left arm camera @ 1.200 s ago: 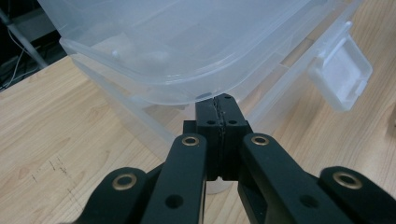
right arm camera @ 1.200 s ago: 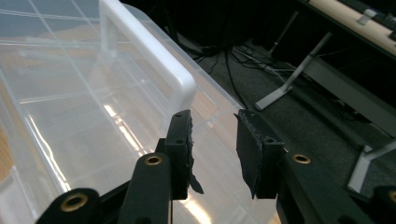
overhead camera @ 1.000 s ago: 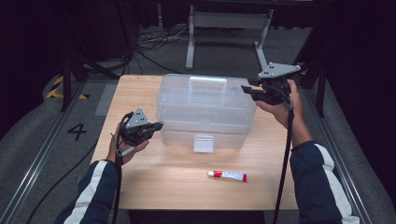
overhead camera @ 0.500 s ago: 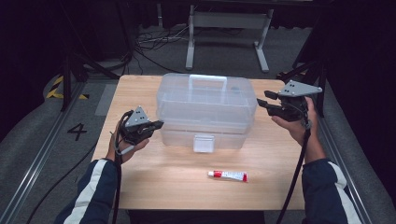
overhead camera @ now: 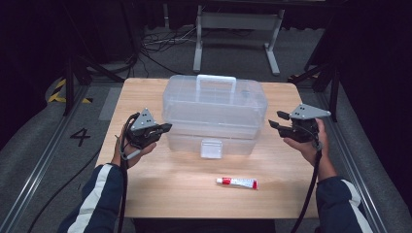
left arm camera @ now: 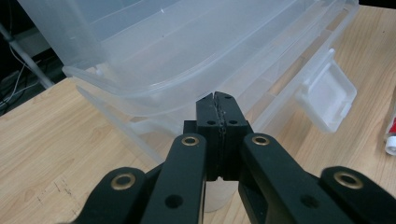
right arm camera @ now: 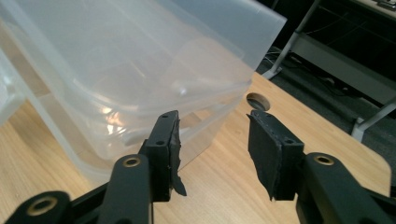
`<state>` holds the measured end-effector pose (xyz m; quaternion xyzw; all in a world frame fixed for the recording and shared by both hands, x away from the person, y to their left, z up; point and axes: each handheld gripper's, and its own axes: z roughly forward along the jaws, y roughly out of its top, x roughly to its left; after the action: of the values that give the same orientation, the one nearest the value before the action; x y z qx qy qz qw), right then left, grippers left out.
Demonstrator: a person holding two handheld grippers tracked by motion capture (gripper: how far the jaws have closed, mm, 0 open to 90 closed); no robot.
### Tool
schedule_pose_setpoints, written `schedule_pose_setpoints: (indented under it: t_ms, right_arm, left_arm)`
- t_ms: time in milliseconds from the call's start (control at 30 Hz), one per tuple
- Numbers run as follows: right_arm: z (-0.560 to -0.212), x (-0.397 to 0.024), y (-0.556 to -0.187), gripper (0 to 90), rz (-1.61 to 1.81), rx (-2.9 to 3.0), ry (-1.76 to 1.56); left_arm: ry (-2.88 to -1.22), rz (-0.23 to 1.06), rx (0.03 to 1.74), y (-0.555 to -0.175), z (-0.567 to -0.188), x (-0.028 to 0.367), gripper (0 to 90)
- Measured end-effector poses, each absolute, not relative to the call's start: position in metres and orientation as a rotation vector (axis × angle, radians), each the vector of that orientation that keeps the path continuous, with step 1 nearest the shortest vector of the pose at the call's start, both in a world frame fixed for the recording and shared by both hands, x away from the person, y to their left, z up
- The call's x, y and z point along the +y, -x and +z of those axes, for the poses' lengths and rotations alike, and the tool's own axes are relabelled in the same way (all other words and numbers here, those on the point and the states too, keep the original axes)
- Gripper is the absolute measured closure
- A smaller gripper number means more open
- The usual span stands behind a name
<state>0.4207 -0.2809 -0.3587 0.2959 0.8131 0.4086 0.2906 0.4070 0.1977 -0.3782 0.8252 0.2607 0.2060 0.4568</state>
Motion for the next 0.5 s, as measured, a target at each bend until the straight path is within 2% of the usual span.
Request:
schedule_pose_setpoints:
  t_ms: [333, 500]
  right_arm:
    - [-0.375, -0.267, -0.422, 45.2, 1.071, 2.221, -0.727]
    - [-0.377, -0.264, -0.421, 47.5, 1.114, 2.186, -0.722]
  left_arm:
    - [-2.036, 0.503, 0.638, -0.407, -0.378, 0.198, 89.7]
    - [-2.041, 0.499, 0.635, -0.407, -0.378, 0.198, 89.7]
